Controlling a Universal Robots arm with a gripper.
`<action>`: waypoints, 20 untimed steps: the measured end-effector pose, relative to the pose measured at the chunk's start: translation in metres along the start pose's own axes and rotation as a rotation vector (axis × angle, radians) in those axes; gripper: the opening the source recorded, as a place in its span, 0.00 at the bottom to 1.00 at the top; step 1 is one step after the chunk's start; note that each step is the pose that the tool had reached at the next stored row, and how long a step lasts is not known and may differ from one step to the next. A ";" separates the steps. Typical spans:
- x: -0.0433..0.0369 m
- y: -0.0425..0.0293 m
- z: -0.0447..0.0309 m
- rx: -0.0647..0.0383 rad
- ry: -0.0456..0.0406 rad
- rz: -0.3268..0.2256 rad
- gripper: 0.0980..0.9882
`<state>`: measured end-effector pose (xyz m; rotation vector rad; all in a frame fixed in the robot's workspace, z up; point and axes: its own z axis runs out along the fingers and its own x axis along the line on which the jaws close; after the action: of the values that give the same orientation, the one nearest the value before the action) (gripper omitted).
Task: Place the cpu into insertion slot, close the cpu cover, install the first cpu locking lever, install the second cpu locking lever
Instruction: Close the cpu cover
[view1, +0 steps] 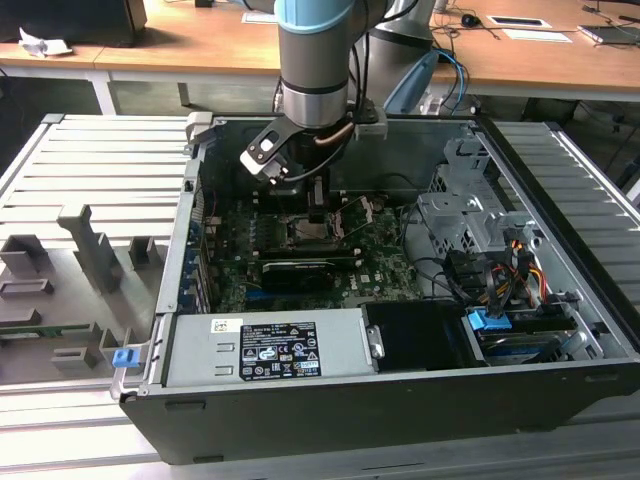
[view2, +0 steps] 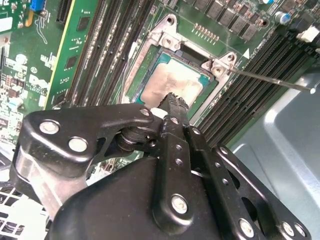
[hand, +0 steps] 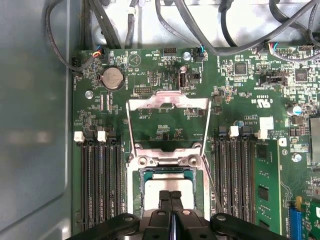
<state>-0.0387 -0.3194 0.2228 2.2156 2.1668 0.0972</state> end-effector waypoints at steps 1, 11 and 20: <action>0.0000 0.0014 0.0001 0.001 -0.0001 0.000 0.01; 0.0002 0.0047 -0.0098 0.009 -0.0006 0.000 0.01; 0.0004 0.0089 -0.0117 0.009 -0.0007 0.000 0.01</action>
<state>-0.0307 -0.3194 0.2351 2.2204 2.1712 0.0865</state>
